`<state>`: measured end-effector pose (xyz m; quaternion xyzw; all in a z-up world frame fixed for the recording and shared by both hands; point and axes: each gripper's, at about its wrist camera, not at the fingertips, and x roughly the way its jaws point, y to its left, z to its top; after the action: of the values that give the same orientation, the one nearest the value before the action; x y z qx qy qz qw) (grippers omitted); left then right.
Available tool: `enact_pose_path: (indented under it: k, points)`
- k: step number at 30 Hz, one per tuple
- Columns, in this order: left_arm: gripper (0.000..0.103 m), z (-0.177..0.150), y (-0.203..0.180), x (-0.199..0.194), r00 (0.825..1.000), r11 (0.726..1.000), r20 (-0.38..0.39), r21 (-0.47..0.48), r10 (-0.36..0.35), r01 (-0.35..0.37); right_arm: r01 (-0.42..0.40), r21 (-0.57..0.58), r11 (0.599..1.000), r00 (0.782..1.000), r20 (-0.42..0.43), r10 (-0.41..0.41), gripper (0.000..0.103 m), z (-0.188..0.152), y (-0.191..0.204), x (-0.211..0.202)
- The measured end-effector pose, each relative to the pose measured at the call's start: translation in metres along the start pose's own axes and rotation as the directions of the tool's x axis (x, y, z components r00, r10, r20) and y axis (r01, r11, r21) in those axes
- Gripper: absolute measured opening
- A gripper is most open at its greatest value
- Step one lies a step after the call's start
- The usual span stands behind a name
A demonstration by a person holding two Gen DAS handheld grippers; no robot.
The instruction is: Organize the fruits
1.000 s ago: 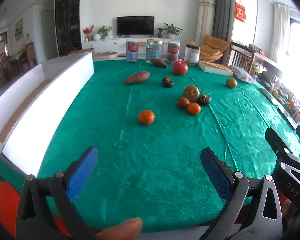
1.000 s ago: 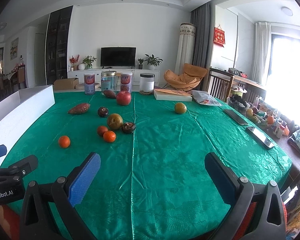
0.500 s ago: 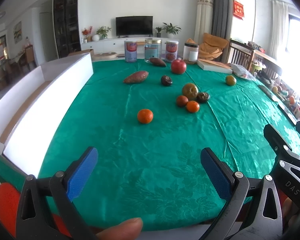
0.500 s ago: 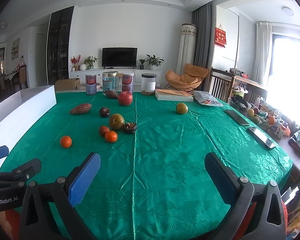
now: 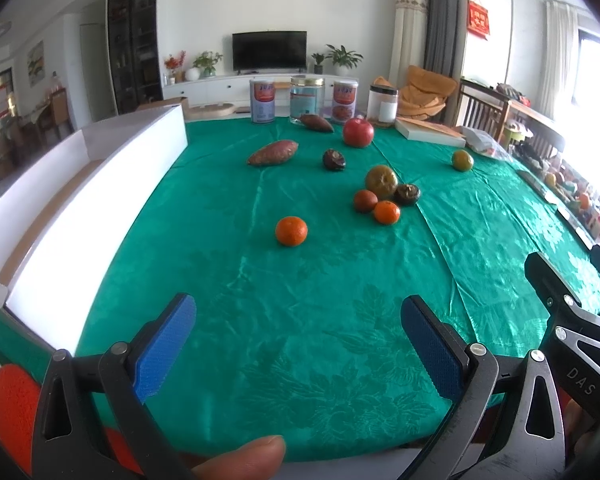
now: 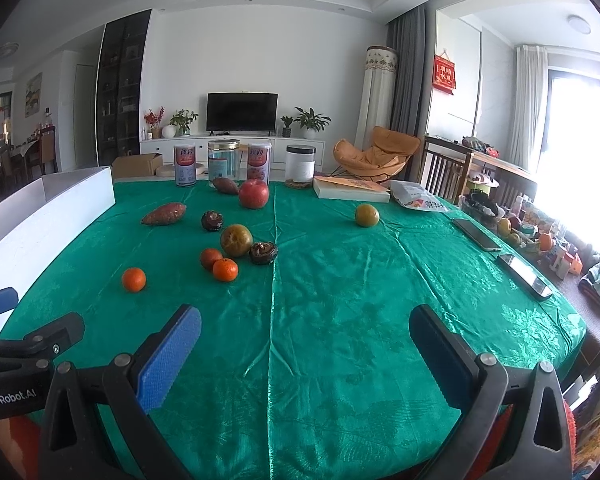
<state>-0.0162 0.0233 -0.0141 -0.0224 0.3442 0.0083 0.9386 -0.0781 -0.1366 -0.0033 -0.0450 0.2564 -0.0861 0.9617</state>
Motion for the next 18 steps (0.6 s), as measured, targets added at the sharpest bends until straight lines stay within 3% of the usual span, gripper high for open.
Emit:
enact_pose_path:
  k: [18]
  points:
    - [0.103,-0.0001,-0.0004,0.0004,1.000,1.000,-0.001,0.001,-0.001,0.001,0.000,-0.003,1.000,1.000,0.004,0.000,0.103,-0.0005,0.0009,0.0006]
